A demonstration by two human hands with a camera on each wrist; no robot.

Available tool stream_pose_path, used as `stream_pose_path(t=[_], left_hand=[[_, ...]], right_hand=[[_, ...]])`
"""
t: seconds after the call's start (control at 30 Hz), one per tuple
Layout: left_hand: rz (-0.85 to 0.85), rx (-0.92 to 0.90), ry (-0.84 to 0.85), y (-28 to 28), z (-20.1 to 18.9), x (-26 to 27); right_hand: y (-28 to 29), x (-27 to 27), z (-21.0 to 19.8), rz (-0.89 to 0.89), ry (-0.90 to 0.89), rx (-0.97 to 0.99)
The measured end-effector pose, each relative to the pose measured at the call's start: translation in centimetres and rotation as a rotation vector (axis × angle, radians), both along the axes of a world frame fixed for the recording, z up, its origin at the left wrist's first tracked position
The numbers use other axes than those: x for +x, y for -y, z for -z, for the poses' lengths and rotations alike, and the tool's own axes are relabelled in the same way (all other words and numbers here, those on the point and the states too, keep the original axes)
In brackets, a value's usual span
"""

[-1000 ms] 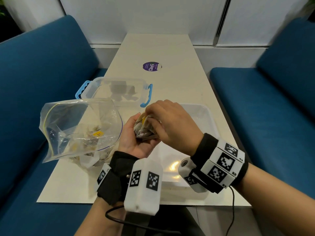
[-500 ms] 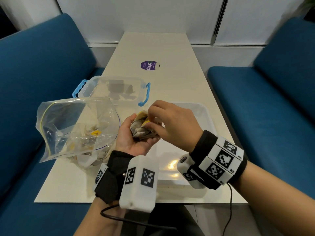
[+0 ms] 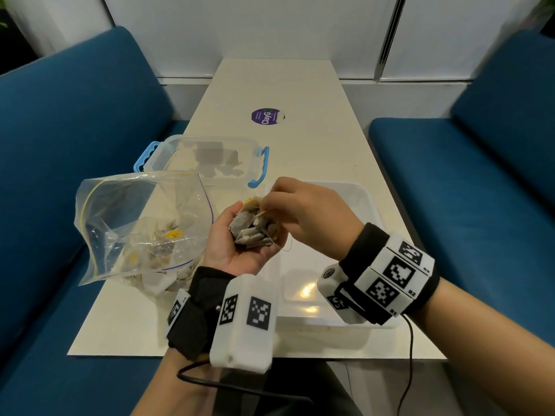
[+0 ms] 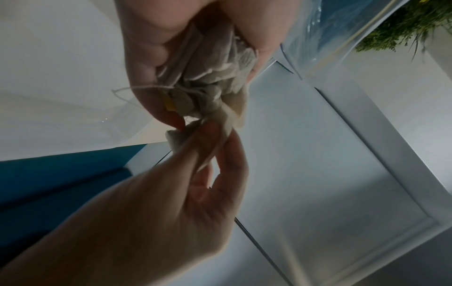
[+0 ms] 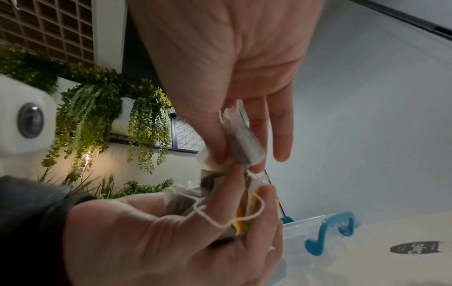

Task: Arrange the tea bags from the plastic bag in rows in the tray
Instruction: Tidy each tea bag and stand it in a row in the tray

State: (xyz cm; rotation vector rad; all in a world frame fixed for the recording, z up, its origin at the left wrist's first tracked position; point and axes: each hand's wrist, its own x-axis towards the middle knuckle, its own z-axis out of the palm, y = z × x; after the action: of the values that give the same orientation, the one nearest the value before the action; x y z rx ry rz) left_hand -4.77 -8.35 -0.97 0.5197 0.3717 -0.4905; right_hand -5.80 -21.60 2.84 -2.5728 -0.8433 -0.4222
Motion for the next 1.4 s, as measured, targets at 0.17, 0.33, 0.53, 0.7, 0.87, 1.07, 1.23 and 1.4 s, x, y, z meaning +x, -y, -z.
stream_pose_path(t=[0.17,0.33,0.53,0.7,0.87,1.07,1.23,1.4], left_hand=[[-0.007,-0.036,-0.003,0.1,-0.2,0.2],[0.004,-0.042,-0.015,0.1,-0.4,0.3],[-0.016,0.033,-0.035,0.6,-0.5,0.3],[-0.029,0.014,-0.045,0.8,-0.4,0.3],[0.008,-0.043,-0.052,0.6,-0.3,0.2],[0.014,-0.18,-0.122,0.3,-0.1,0.1],[0.004,-0.2,-0.141,0.3,0.1,0.1],[-0.001,-0.209,-0.134,-0.5,0.5,0.0]], right_hand=[[0.5,0.7,0.2,0.093,-0.035,0.089],[0.9,1.2,0.4,0.154,-0.058,0.184],[0.6,1.0,0.2,0.065,-0.145,0.362],[0.5,0.9,0.3,0.021,-0.173,0.503],[0.6,1.2,-0.1,0.075,-0.181,0.586],[1.3,1.3,-0.9,0.157,-0.186,0.664],[2.3,1.5,-1.7,0.16,-0.198,0.483],[4.2,2.5,-3.8,0.236,-0.283,0.252]])
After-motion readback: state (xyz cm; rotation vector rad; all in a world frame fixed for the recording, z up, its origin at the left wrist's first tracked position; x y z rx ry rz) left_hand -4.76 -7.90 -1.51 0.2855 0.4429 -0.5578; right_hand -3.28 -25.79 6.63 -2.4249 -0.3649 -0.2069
